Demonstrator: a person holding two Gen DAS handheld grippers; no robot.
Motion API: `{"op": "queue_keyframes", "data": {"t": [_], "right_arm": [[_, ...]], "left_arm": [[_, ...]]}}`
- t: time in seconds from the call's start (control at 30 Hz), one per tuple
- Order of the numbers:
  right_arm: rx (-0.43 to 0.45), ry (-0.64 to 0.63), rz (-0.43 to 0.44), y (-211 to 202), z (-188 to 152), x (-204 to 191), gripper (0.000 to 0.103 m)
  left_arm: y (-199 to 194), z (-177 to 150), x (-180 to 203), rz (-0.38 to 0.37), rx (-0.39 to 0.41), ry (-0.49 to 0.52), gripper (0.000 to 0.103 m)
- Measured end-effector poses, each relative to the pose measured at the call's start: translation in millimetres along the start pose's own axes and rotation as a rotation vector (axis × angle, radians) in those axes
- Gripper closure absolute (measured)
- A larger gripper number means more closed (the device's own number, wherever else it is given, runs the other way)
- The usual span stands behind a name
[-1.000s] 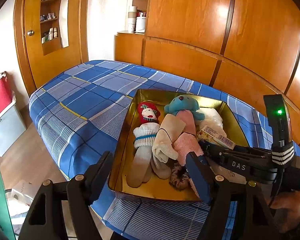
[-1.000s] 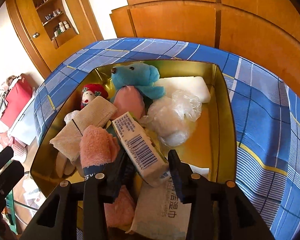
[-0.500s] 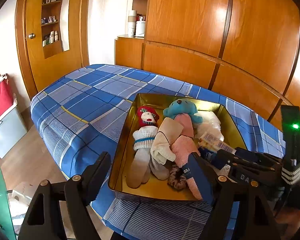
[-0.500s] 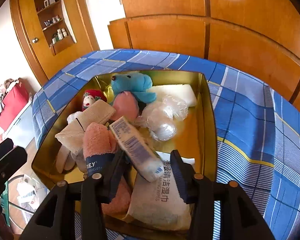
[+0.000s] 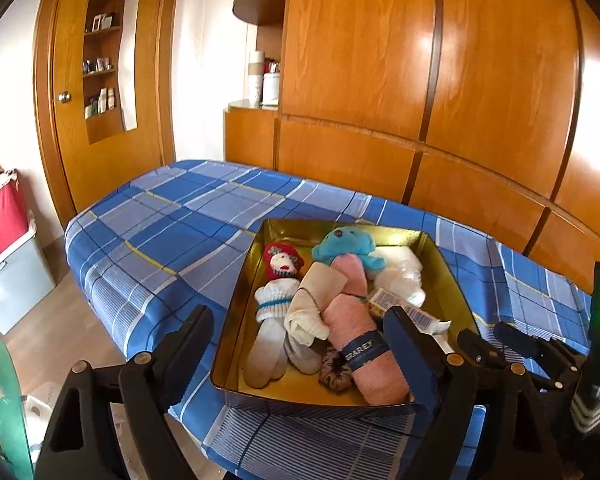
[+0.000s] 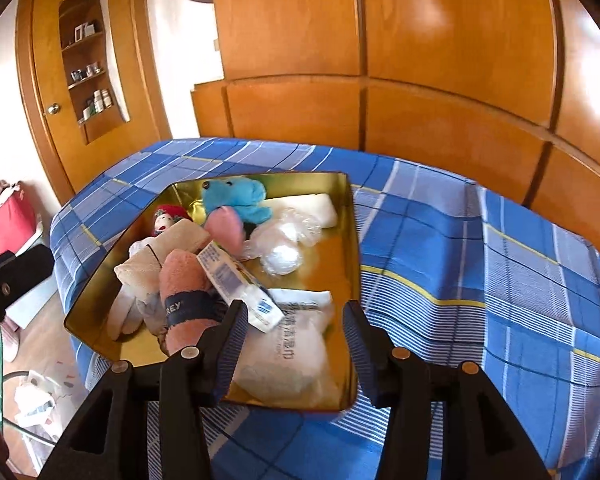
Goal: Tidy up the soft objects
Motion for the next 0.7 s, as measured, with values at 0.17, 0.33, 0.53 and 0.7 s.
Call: {"op": "queue_keyframes", "data": {"t": [0.17,0.33,0.53,0.7], "right_arm": [[0.015,-0.008,-0.013,-6,-3,1,0.053],[0.031,-0.01,-0.02,-11,-4,1,0.053],[0.042,0.004,-0.024,-15,-7,6,0.053],[0.043,0.016,-0.028,-15,-8,10,0.053]], "left_arm": [[-5,0,7,-0.009,0.007,0.016,0.015],[-7,0,9,-0.009,0.009,0.023,0.014],[-8,0,9,-0.01,0.01,0.022,0.014],[-9,0,9,-0.009,0.01,0.021,0.014]]}}
Point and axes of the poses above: each gripper's, at about its wrist camera, not at the fingertips, and y roughly the way its jaws point, x to its right, z to its top, the point moved 2 cm from there along y, roughly the way its jaws point, and after that the axes turned 1 degree about z, right-handed, at the moved point
